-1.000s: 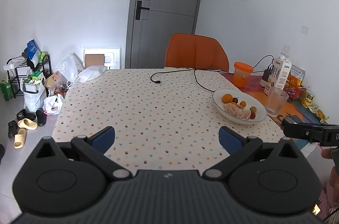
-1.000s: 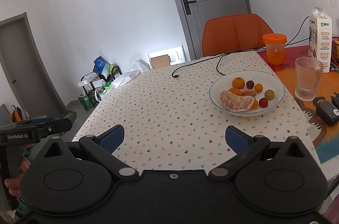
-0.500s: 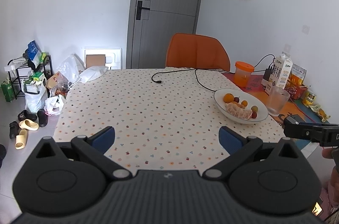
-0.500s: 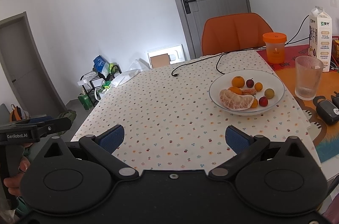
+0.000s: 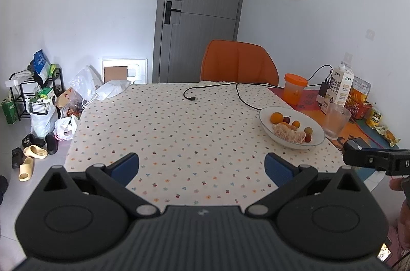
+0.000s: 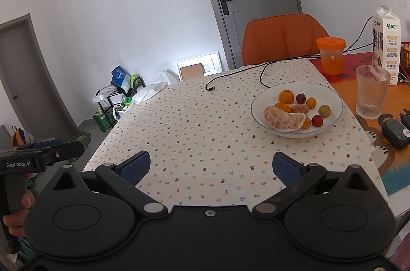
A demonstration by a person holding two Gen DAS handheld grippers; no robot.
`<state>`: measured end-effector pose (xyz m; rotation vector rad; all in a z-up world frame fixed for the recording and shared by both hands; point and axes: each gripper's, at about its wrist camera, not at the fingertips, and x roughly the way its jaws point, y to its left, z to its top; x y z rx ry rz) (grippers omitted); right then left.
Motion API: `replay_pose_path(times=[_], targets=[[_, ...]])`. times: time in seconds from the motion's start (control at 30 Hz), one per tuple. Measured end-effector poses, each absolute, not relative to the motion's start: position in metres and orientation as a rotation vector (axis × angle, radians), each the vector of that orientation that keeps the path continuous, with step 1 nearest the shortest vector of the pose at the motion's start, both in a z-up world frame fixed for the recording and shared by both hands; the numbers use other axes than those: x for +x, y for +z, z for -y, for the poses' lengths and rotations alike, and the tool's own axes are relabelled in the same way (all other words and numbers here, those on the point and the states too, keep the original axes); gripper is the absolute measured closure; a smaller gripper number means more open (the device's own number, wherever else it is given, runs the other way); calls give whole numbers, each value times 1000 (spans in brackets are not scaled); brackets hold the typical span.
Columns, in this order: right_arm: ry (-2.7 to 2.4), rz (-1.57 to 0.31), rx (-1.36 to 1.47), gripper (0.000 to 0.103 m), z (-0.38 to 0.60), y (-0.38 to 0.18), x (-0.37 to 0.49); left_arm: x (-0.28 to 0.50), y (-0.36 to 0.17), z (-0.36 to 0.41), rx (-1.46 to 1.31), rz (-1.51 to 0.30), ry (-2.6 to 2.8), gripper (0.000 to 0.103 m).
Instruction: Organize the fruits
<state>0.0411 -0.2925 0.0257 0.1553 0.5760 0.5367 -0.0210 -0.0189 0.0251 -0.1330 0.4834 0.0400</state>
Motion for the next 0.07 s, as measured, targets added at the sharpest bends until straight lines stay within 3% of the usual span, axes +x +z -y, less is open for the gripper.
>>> replay_pose_path(times=[0.07], targets=[[536,-576,154,0,292,26,40,-21,24,18,-134,-480,41,0]])
